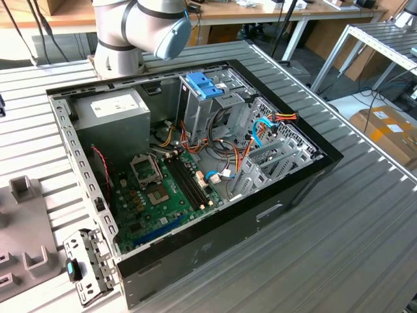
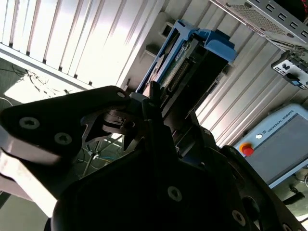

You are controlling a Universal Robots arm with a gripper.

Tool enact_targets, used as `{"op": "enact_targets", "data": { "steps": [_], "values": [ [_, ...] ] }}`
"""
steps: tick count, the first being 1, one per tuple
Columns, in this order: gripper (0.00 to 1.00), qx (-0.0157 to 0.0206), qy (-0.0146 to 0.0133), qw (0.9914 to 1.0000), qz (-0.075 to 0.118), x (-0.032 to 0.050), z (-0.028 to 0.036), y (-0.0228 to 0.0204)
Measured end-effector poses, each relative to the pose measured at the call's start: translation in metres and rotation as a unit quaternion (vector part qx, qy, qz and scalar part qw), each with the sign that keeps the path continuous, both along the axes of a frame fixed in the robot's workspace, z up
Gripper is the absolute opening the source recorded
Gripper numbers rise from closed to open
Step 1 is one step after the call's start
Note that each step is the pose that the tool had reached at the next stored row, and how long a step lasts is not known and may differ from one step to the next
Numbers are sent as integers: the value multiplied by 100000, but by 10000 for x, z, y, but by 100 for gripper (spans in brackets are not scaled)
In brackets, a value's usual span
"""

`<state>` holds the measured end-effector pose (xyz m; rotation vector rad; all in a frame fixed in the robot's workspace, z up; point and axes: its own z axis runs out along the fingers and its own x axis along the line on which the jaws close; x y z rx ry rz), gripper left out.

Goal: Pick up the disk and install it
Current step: 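Pick up the disk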

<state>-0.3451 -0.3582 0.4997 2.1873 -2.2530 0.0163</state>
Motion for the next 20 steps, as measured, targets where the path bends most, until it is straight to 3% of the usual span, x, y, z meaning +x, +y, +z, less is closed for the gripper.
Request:
{"op": "enact_targets", "data": {
  "steps": [4,8,17,20],
  "values": [
    [35,0,-2,100000,2,208,0,0],
    [35,-2,1,100000,0,347,0,0],
    [35,2,-3,100000,-1,543,0,0],
    [35,3,-3,100000,1,647,0,0]
  ]
}}
